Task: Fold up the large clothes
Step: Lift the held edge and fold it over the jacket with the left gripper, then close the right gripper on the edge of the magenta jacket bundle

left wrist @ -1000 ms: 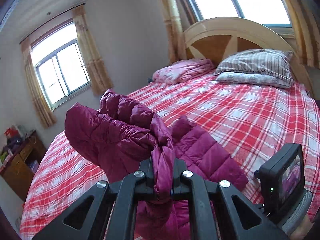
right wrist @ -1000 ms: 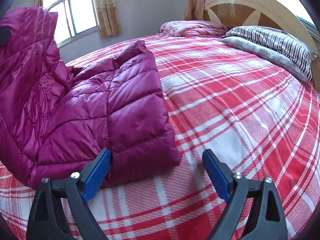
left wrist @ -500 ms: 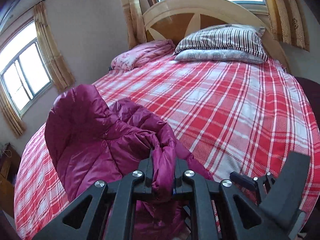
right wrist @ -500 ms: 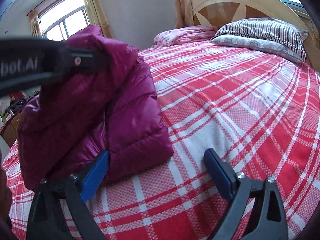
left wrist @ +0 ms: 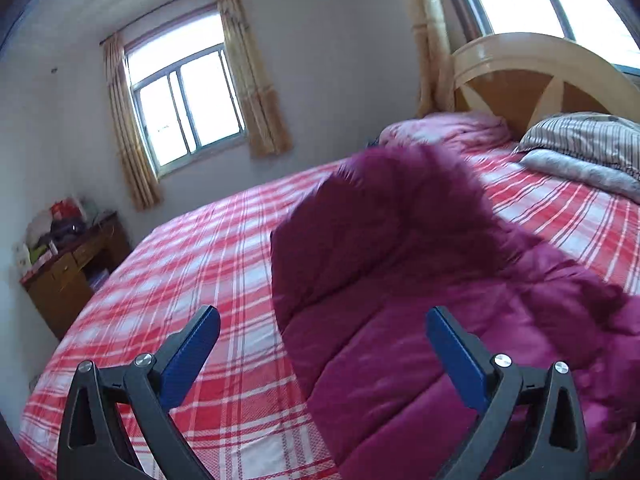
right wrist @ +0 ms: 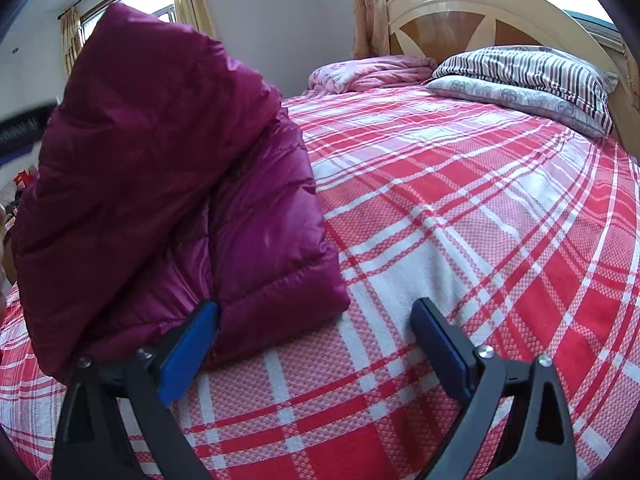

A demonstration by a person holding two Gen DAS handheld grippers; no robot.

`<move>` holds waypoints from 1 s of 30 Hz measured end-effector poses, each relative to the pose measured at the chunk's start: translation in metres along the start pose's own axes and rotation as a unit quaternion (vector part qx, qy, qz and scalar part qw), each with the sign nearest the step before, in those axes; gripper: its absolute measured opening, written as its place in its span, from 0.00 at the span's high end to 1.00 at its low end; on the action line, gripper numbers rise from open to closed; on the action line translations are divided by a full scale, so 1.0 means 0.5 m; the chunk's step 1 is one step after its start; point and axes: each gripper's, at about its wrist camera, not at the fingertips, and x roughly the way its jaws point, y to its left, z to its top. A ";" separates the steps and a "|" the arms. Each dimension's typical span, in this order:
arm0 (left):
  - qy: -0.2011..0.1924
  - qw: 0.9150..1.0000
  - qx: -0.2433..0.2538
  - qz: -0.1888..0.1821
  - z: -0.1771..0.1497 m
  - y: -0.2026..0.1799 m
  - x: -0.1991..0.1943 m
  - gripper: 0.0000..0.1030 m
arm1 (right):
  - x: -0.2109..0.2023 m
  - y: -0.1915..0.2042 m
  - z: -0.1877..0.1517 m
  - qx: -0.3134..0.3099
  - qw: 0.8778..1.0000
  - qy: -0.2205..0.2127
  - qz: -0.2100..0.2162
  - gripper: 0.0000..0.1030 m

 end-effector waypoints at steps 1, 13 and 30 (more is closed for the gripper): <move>0.021 1.000 -0.005 0.007 -0.012 0.007 0.025 0.01 | 0.000 0.001 0.000 -0.002 1.000 0.000 0.000 0.03; 0.014 0.998 0.029 -0.048 -0.037 -0.112 0.038 0.01 | -0.159 -0.047 0.138 0.054 0.990 -0.129 0.017 0.11; -0.031 1.000 0.002 -0.003 0.025 -0.015 0.072 0.01 | -0.007 -0.009 0.126 -0.028 0.995 0.095 -0.009 0.72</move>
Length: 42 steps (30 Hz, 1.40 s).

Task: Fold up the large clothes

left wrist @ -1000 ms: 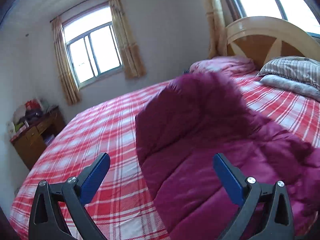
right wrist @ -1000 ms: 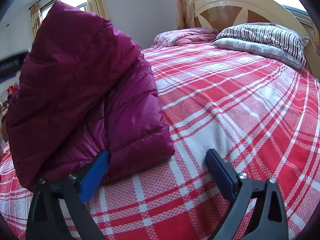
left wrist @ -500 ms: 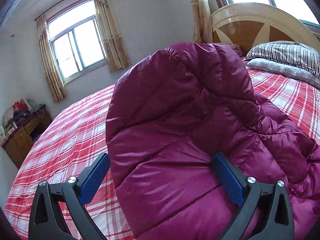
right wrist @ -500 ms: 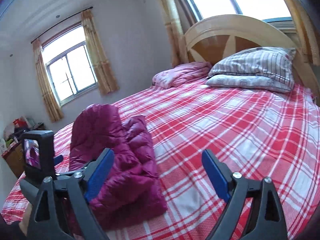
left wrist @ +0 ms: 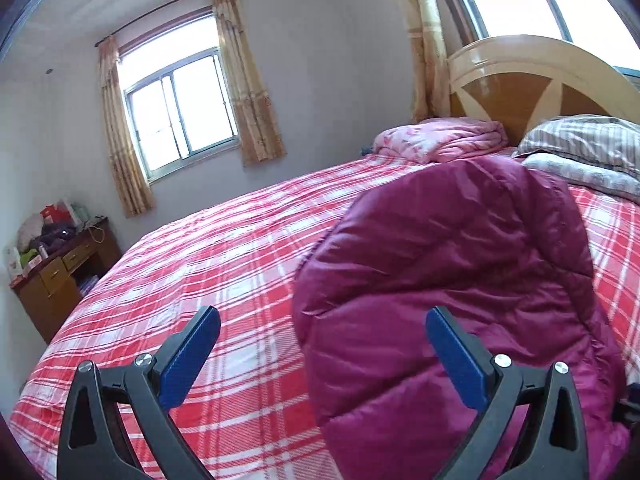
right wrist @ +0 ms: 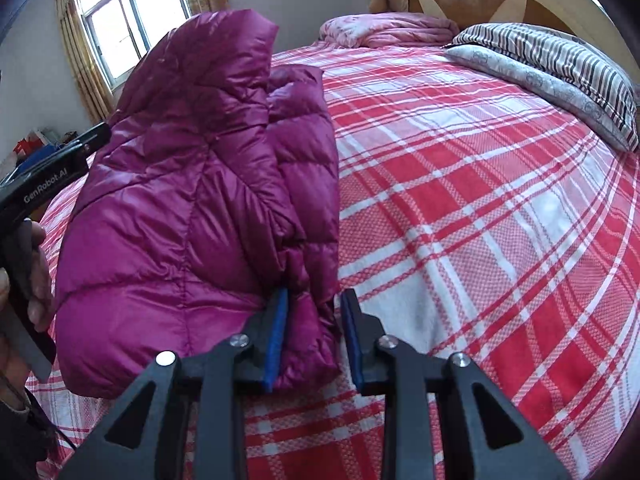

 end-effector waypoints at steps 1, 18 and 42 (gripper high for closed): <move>0.008 1.000 -0.007 0.008 0.004 0.015 0.020 0.01 | -0.022 0.009 0.017 -0.006 1.000 -0.022 -0.011 0.70; 0.088 0.994 -0.063 -0.003 -0.002 0.018 0.111 0.01 | 0.107 0.129 0.259 -0.017 0.991 -0.059 0.120 0.54; 0.122 0.992 -0.029 -0.023 -0.037 -0.069 0.178 0.01 | 0.221 0.034 0.223 0.029 0.996 -0.023 0.086 0.56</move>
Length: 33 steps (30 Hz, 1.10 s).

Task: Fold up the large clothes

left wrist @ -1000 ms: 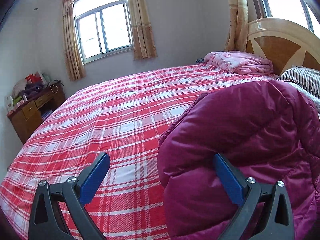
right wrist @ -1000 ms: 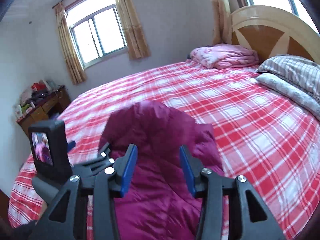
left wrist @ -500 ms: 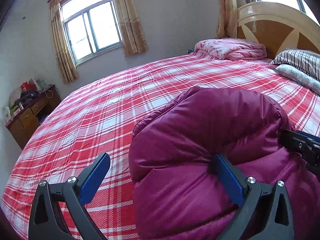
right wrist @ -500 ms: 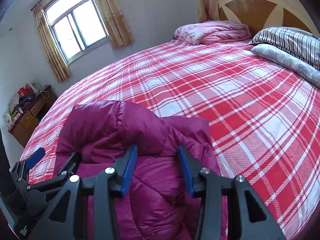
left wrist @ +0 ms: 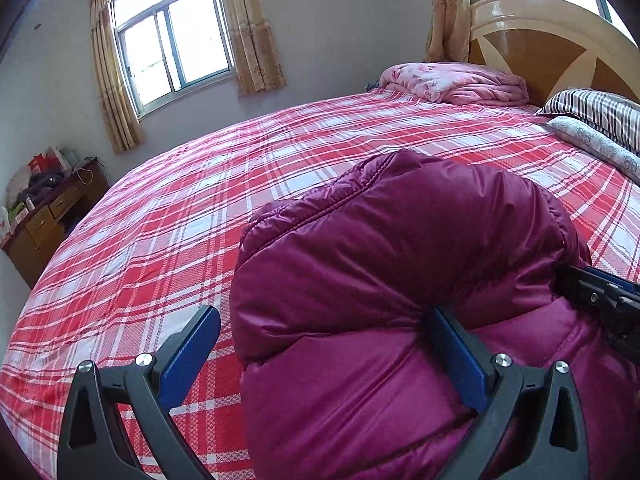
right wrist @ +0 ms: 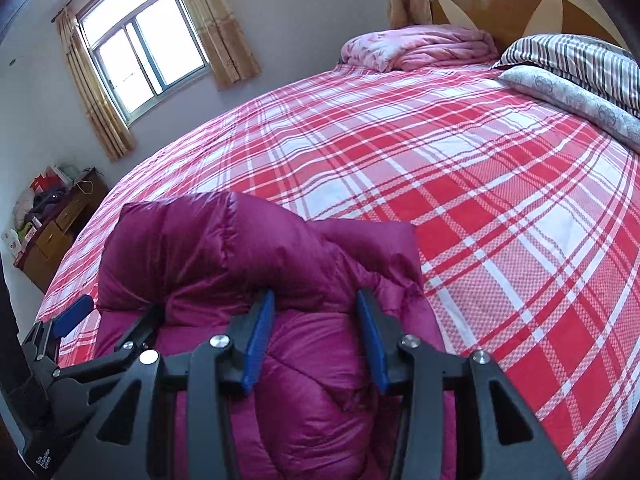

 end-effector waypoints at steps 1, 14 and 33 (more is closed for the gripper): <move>0.002 1.000 -0.001 -0.002 0.000 0.000 0.002 0.01 | 0.001 0.000 -0.001 0.000 1.000 0.000 0.000 0.56; 0.015 1.000 0.000 -0.010 -0.004 -0.001 0.014 0.01 | 0.015 -0.002 -0.002 0.002 1.000 0.015 -0.010 0.56; 0.025 1.000 0.004 -0.011 -0.006 -0.002 0.026 0.01 | 0.027 -0.008 -0.004 0.008 1.000 0.026 -0.010 0.55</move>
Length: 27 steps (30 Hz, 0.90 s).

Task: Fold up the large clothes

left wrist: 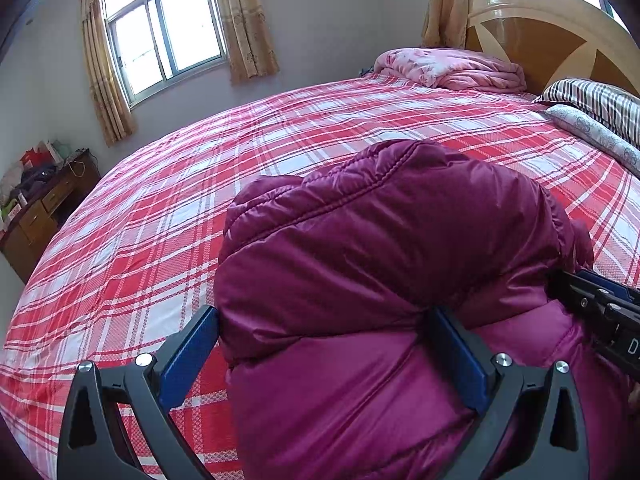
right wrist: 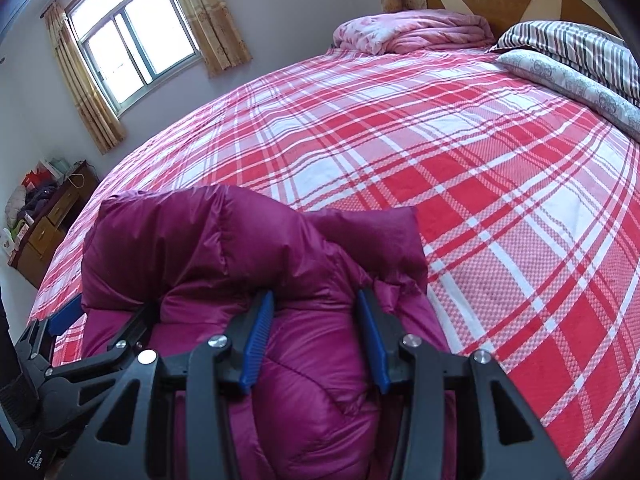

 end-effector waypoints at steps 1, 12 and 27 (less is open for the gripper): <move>0.000 1.000 0.000 0.000 -0.001 0.000 0.000 0.01 | 0.000 0.000 0.000 0.000 1.000 0.000 0.000 0.55; 0.000 1.000 -0.022 -0.022 -0.004 0.042 -0.045 0.01 | -0.027 -0.007 0.003 -0.009 1.000 0.001 0.016 0.48; 0.009 0.989 -0.099 -0.108 -0.117 0.089 -0.116 0.01 | -0.075 -0.064 -0.065 0.028 0.994 0.023 0.103 0.17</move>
